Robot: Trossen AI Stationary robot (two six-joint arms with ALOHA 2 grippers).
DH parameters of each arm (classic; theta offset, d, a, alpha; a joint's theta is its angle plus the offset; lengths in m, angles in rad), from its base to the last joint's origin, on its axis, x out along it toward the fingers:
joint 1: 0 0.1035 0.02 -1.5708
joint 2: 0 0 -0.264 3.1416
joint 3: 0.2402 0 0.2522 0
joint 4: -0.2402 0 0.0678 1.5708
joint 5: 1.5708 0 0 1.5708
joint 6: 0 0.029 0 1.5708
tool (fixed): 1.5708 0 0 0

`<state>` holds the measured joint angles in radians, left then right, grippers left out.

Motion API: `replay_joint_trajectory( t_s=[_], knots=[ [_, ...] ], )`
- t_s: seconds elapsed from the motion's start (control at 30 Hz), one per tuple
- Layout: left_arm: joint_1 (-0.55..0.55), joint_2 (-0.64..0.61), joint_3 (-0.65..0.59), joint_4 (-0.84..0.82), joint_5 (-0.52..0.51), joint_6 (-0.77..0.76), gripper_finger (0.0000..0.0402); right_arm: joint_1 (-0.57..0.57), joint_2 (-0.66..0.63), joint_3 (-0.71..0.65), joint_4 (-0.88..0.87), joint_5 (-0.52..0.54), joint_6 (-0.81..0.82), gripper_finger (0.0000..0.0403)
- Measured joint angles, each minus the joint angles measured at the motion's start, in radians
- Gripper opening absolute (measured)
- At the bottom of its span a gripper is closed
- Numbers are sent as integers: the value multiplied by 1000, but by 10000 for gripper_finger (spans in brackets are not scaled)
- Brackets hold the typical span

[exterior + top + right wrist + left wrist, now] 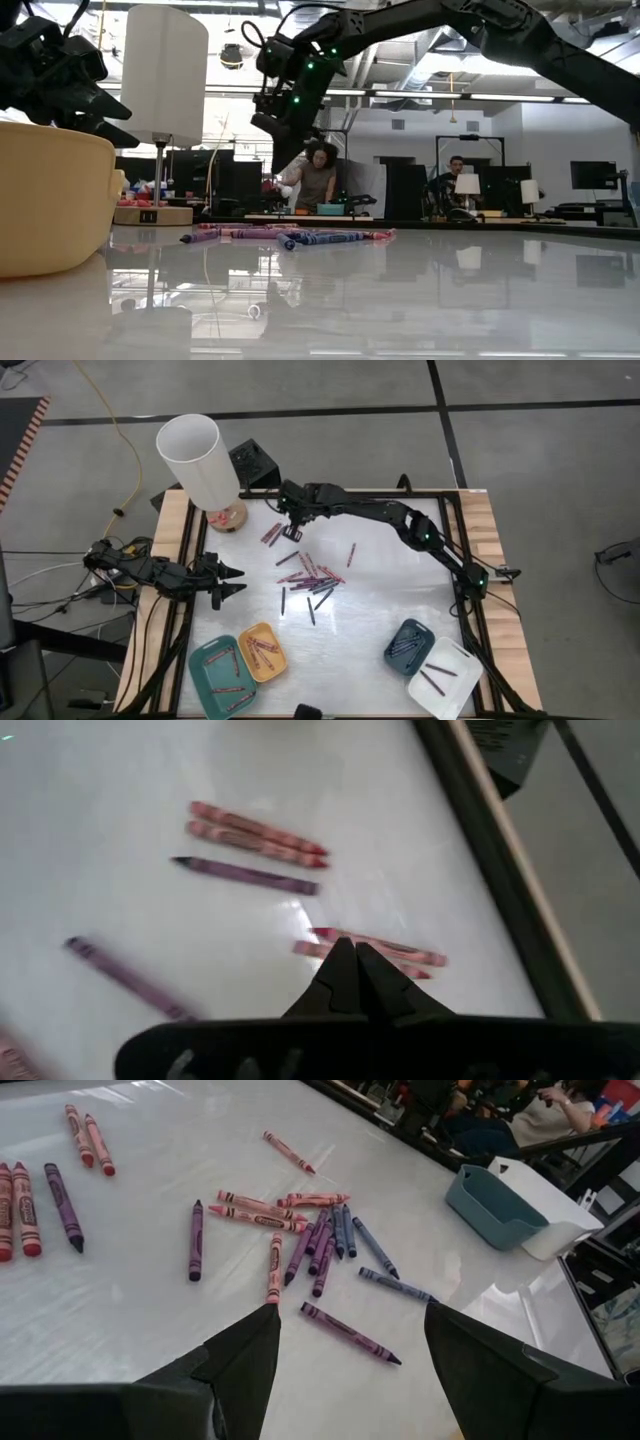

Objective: Sort crayons
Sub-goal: Adjust the crayons

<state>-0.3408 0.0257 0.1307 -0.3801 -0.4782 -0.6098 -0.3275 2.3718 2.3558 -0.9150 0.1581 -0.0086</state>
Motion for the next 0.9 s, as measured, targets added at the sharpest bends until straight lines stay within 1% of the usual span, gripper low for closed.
replay_joint_trajectory(
  t_s=[0.17, 0.43, 0.5, 0.57, 0.63, 0.73, 0.9],
  knots=[
    [0, 0, 0, 0, 0, 0, 240, 35, -22, 0, -23, -3, 0, 0],
    [0, 0, 0, 0, -7, 0, 240, 85, -157, 0, -176, 2, 0, 0],
    [0, 0, 0, 4, -51, 1, 240, 103, -201, 0, -219, 6, 0, 0],
    [0, 0, 0, 4, -100, -3, 240, 123, -250, 0, -240, 32, 6, 0],
    [0, 0, 0, 8, -133, -28, 240, 147, -296, 0, -271, 70, 7, 0],
    [0, 0, 0, 22, -212, -79, 240, 188, -363, 0, -306, 137, 8, 0],
    [0, 0, 0, 35, -331, -127, 240, 262, -453, 0, -320, 222, 24, 0]
  ],
)
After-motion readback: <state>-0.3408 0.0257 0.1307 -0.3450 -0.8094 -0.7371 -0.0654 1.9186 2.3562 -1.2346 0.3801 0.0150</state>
